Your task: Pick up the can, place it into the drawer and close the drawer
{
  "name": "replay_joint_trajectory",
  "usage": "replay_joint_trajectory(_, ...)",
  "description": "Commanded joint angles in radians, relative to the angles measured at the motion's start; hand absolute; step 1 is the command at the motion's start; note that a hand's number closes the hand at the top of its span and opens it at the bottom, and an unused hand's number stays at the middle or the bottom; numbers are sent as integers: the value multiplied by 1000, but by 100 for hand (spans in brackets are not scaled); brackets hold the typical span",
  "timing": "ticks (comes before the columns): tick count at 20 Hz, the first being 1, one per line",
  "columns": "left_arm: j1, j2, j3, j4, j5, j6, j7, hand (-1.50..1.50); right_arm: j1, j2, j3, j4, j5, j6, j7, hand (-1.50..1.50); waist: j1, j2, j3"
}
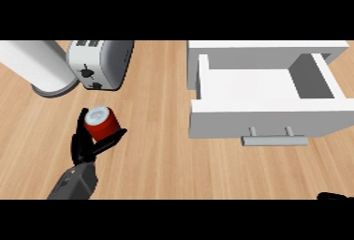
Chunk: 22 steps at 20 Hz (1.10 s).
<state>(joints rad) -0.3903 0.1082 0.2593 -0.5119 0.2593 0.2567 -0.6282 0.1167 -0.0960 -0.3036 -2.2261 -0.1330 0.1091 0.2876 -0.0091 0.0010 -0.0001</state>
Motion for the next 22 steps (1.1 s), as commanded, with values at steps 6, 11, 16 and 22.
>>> replay_joint_trajectory(6, -114, 3, 17, 173, 7, -114, -104, 150, -38, 19, 41, -14, 61, -32, 9, -150, -3, 2, -1)
replay_joint_trajectory(11, -124, 25, -15, 110, -5, -138, -52, 150, -21, 37, 27, 82, 91, -18, -91, -150, 4, 0, 0)
replay_joint_trajectory(16, -247, 5, -31, 187, -28, -177, -66, 150, -53, 17, 20, 17, 53, -29, -2, -150, -12, 6, -2)
replay_joint_trajectory(22, -244, -50, -96, 138, -62, -271, -65, 150, -67, -37, -44, 35, -4, 3, 7, -150, -1, 1, 0)
